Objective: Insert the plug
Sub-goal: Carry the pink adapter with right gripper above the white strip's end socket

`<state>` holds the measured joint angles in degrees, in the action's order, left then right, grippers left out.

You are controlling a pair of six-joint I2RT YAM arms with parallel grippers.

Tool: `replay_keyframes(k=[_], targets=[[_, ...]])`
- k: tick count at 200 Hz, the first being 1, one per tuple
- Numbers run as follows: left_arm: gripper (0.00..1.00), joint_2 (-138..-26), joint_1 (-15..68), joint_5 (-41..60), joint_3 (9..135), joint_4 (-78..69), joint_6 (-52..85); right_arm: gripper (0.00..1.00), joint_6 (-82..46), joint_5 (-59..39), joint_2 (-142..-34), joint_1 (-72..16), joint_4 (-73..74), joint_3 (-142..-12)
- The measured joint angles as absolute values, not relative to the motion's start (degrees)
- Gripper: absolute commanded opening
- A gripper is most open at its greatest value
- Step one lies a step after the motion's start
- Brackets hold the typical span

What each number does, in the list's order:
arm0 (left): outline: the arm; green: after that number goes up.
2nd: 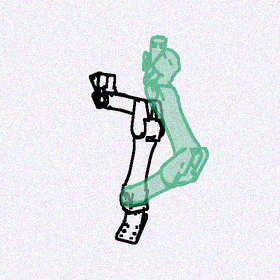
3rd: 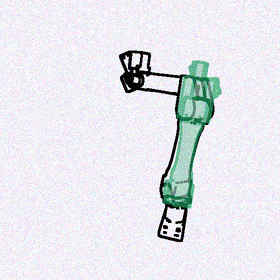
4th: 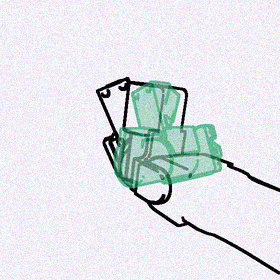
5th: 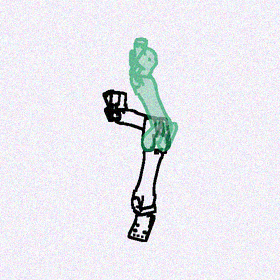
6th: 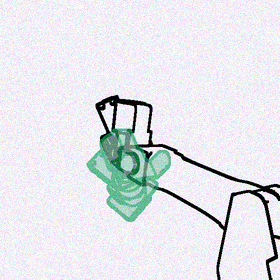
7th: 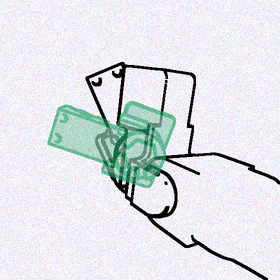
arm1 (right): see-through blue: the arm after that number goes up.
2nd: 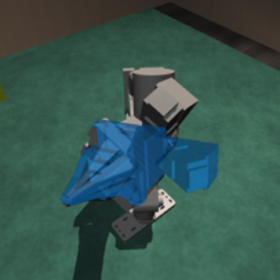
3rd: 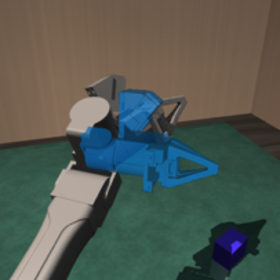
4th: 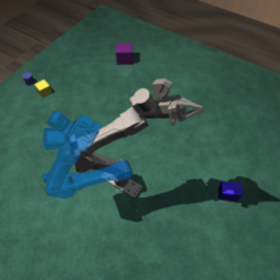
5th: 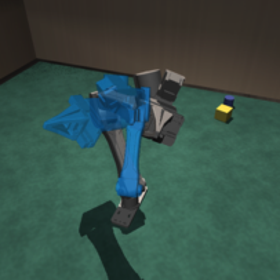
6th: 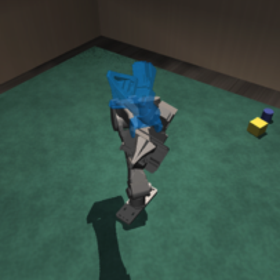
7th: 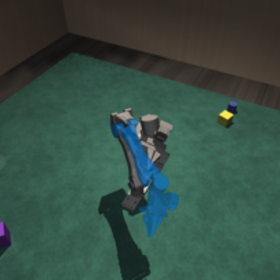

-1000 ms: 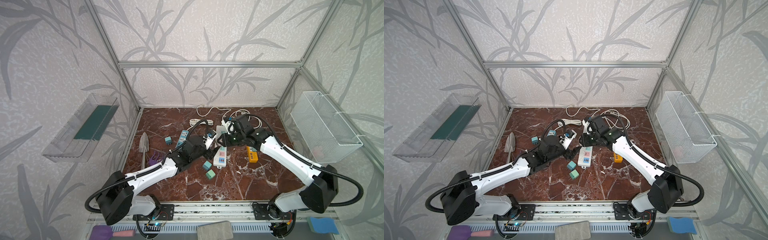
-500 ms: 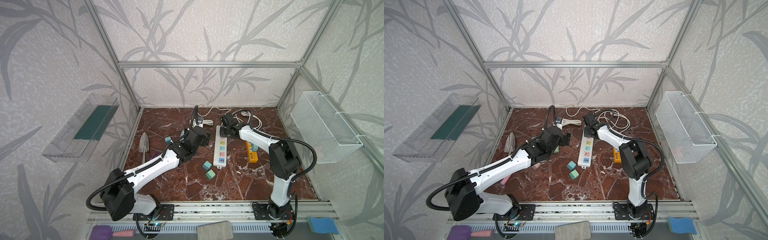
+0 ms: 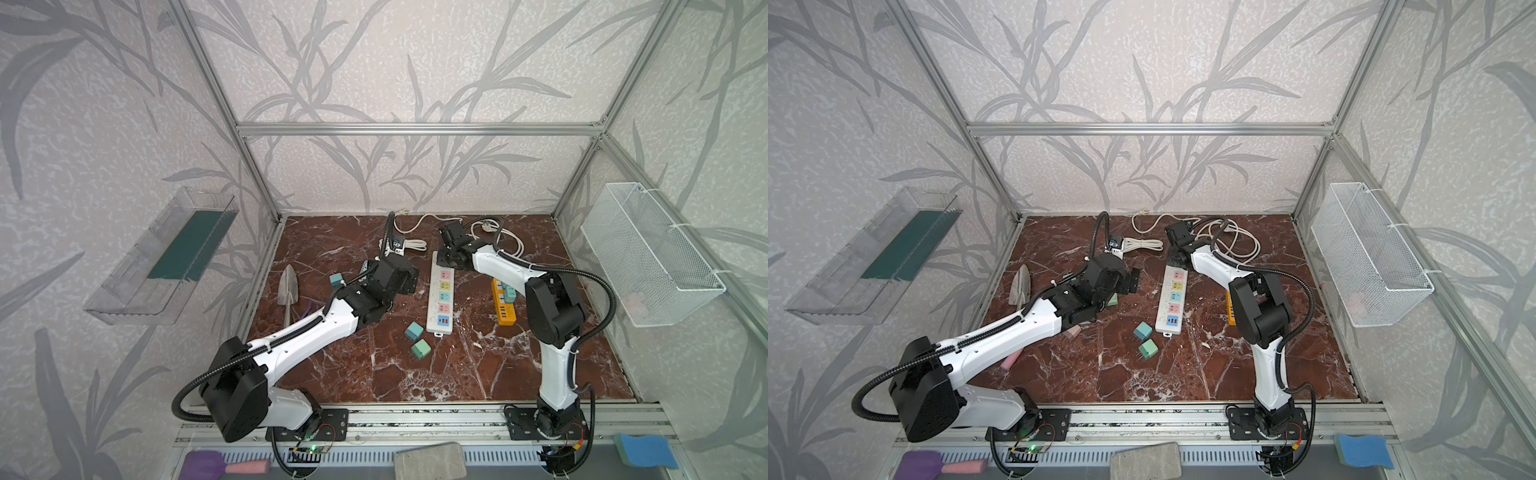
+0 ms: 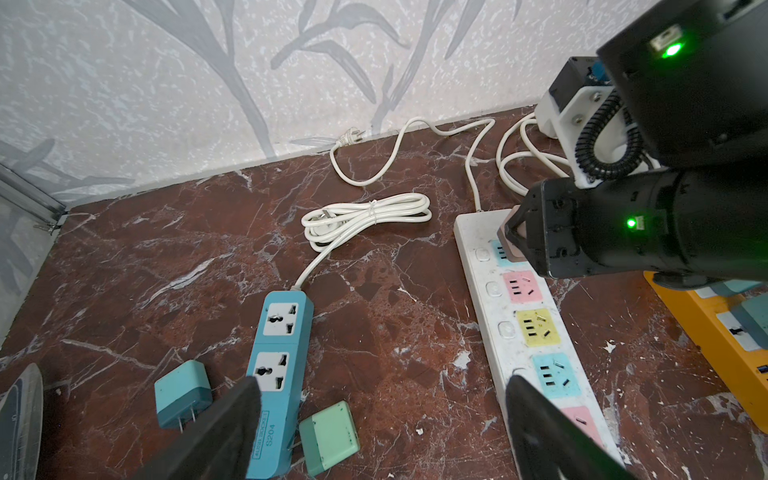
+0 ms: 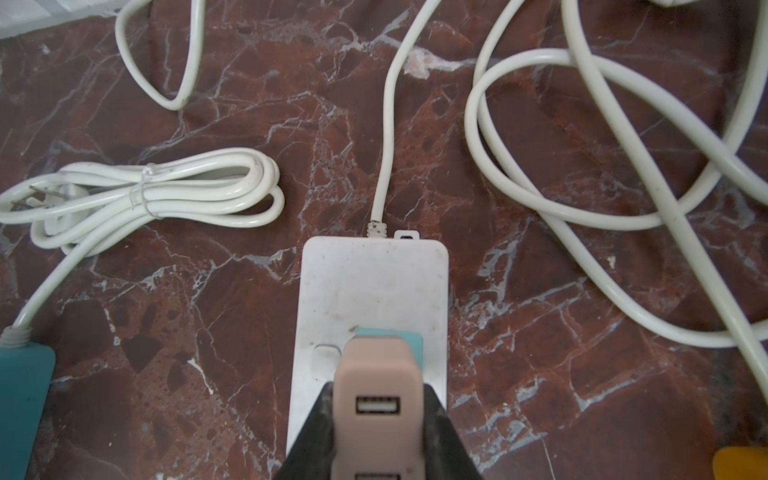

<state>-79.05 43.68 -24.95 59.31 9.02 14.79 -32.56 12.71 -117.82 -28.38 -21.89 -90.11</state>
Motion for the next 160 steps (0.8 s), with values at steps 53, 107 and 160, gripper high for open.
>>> replay_keyframes(k=[53,107,160], targets=[[0.91,-78.74,43.27,-24.8,59.31,8.99,14.79,0.0,-34.72,14.81,-120.81,-28.4,-26.02,-95.22],[0.91,-78.72,42.5,-23.99,59.31,9.02,15.03,0.0,-36.21,14.94,-121.25,-28.4,-29.06,-96.79],[0.9,-78.72,42.02,-23.42,59.31,9.04,15.22,0.0,-37.87,14.57,-121.23,-28.58,-29.19,-96.79]])
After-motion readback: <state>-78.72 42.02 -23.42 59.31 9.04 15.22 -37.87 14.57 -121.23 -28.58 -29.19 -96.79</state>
